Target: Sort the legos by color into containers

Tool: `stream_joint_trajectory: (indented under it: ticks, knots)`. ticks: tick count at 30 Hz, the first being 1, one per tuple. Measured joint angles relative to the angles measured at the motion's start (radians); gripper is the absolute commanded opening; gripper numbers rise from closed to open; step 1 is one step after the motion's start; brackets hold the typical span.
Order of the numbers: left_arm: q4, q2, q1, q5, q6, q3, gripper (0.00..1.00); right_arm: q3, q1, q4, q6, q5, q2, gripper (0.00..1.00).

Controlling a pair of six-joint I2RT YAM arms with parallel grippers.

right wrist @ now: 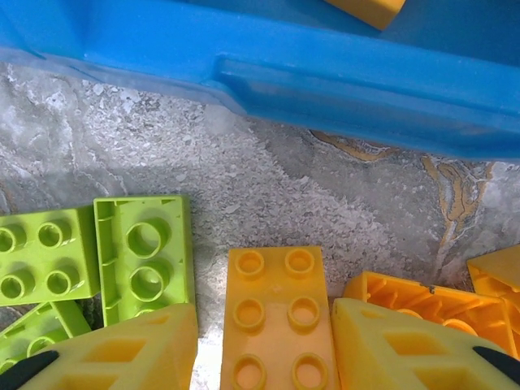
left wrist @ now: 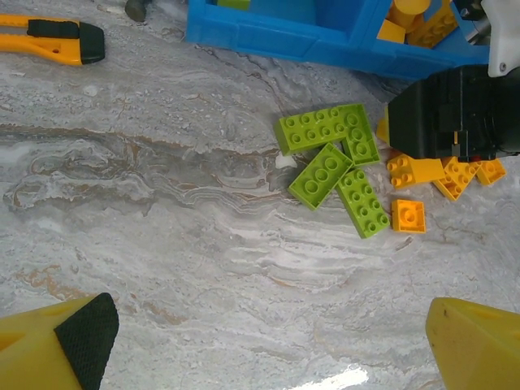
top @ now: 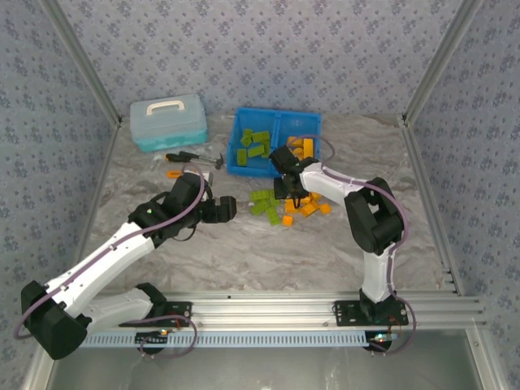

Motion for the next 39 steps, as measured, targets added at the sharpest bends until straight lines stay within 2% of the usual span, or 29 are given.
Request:
stream_joint_trajectory:
  ticks: [8, 14, 20, 26, 31, 34, 39]
  knots:
    - [0.003, 0.0, 0.0, -0.004, -0.006, 0.0, 0.99, -0.003, 0.0, -0.011, -0.001, -0.007, 0.004, 0.43]
    - [0.004, 0.0, 0.0, -0.011, -0.016, -0.001, 0.99, 0.002, 0.0, -0.028, -0.004, -0.007, 0.006, 0.33]
    - [0.003, 0.0, 0.0, -0.023, -0.024, -0.004, 0.99, 0.005, 0.003, -0.051, -0.004, -0.011, -0.005, 0.32]
    - [0.003, -0.005, 0.0, -0.023, -0.024, -0.004, 0.99, 0.015, 0.017, -0.108, -0.008, 0.008, -0.164, 0.32]
    - [0.005, -0.019, 0.0, -0.023, -0.025, -0.004, 0.99, 0.163, -0.023, -0.101, -0.043, 0.06, -0.253, 0.32]
    - [0.009, -0.021, 0.0, -0.021, -0.035, -0.005, 0.99, 0.288, -0.089, -0.082, -0.066, 0.073, -0.189, 0.32]
    - [0.016, -0.023, -0.005, -0.008, -0.055, -0.009, 0.99, 0.537, -0.168, -0.092, -0.1, 0.071, 0.067, 0.38]
